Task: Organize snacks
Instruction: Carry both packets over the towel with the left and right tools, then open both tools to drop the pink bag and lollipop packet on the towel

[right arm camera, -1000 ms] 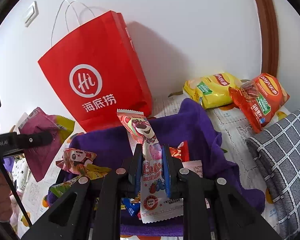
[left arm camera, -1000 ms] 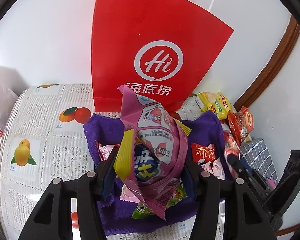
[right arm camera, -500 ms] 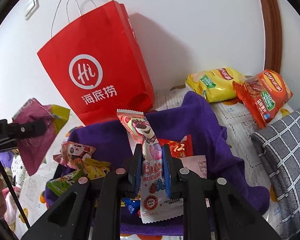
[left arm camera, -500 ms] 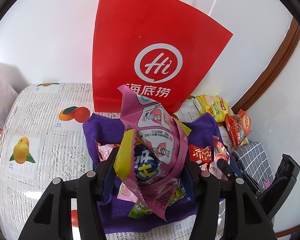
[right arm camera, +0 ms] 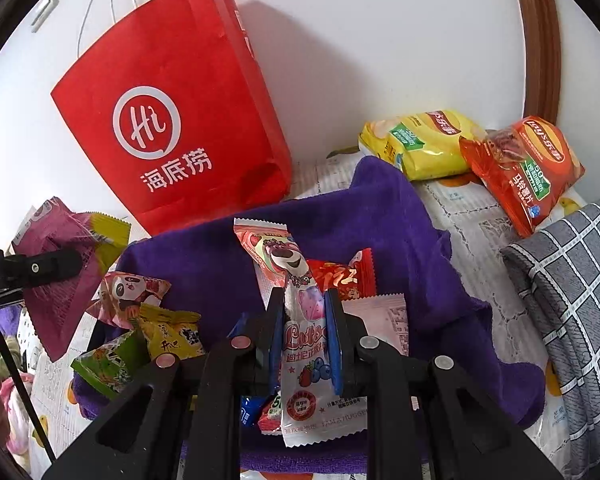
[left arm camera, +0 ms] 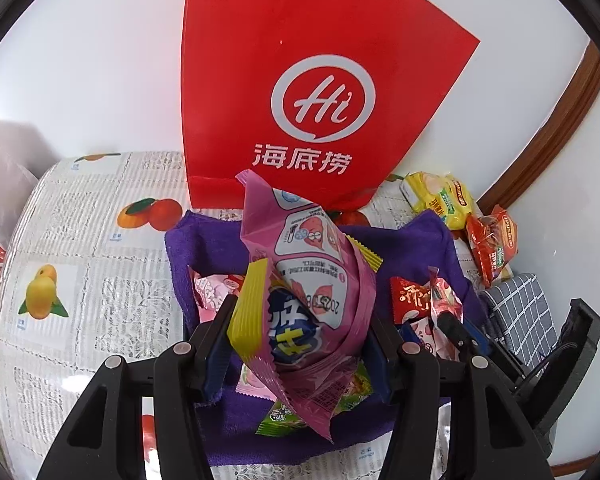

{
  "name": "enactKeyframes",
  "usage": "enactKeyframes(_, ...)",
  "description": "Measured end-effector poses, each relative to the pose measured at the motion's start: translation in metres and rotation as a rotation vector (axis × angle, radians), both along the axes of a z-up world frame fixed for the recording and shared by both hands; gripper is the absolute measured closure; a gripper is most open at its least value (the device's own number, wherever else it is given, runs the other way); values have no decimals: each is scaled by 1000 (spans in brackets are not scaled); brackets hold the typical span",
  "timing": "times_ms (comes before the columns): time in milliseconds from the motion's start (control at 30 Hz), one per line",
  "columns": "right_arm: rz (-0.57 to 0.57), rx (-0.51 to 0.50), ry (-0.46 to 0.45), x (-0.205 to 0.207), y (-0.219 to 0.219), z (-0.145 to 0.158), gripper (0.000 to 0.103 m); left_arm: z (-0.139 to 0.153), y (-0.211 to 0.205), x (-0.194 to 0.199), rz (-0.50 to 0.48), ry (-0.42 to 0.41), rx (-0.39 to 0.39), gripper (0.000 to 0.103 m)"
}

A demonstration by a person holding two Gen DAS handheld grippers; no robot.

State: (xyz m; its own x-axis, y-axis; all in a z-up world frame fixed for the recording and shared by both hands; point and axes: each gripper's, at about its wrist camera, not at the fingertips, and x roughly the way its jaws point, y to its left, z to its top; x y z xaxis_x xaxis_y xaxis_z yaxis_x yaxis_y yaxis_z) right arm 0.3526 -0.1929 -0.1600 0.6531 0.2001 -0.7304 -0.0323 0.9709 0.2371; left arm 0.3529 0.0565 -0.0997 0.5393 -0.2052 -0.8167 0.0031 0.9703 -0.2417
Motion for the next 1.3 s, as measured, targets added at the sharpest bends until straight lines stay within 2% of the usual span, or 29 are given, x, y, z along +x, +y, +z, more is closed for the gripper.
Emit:
enactKeyframes(200, 1, -2, 13, 1, 0, -1, 83, -3, -2, 1, 4, 19, -3, 49)
enactKeyframes(333, -19, -47, 28, 4, 1, -5, 83, -7, -6, 3, -7, 39, -8, 49)
enactKeyframes(700, 6, -38, 35, 4, 3, -7, 82, -10, -9, 5, -4, 54, -1, 49)
enactKeyframes(767, 7, -27, 25, 3, 2, -5, 77, -11, -9, 6, -5, 57, -3, 49)
enactKeyframes(833, 4, -19, 11, 1, 1, -2, 68, -12, -10, 6, -9, 62, -3, 49)
enactKeyframes(1300, -8, -3, -1, 1, 0, 2, 65, -22, -16, 11, -32, 125, -7, 48)
